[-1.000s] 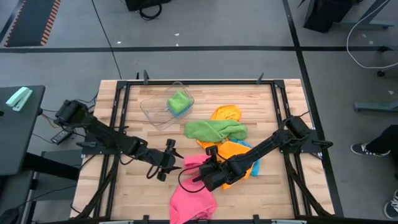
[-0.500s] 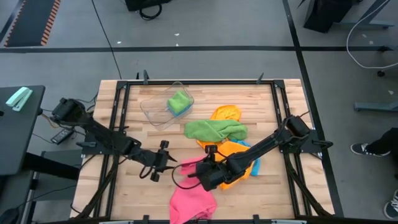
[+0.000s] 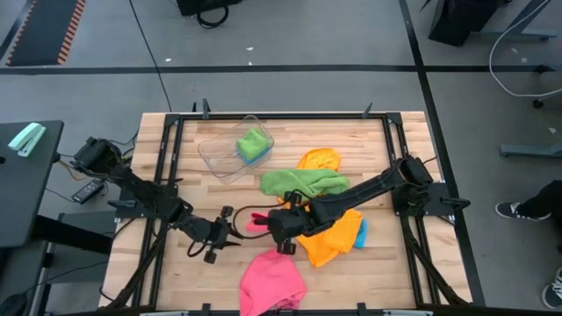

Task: Fold microfiber towels
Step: Put the left pink microfiber towel into the transparent bin

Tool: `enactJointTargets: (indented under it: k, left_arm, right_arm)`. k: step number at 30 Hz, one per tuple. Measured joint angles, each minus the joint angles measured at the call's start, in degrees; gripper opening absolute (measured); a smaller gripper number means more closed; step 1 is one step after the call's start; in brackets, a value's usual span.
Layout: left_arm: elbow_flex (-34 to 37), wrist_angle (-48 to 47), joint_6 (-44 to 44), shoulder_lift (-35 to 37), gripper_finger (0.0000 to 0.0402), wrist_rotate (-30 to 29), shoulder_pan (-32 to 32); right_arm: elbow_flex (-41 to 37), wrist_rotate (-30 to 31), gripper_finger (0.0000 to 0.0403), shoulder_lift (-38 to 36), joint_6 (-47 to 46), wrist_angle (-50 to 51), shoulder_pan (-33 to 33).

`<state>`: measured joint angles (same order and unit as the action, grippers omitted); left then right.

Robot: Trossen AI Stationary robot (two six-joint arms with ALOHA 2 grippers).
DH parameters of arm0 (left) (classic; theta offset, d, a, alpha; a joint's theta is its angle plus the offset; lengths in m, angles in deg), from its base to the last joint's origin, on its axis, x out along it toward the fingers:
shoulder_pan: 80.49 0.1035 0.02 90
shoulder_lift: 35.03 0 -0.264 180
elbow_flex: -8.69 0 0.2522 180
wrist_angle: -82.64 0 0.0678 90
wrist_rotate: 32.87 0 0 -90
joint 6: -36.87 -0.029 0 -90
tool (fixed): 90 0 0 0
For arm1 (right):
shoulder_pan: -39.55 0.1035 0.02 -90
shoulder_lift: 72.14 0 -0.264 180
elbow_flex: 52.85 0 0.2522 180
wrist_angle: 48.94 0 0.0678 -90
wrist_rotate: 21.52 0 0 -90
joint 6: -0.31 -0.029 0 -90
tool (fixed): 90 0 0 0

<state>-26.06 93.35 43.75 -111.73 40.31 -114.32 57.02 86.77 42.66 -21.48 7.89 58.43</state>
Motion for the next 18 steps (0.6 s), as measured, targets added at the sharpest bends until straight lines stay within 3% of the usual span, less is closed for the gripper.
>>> enactJointTargets:
  k: [5,13,18]
  left_arm:
    - [0.0,-0.1,0.6,0.0,0.0077,0.6,-0.2]
    - [0.0,-0.1,6.8,0.0,0.0076,6.8,-0.3]
    - [0.0,0.3,3.1,2.6,0.0058,6.0,-0.5]
  right_arm:
    - [0.0,-0.4,0.0042,0.0,-2.4,-2.3,-2.8]
    - [0.0,-2.4,0.0042,0.0,-8.1,-3.6,-9.1]
    - [0.0,-3.3,0.0042,0.0,-7.8,-9.6,-13.1]
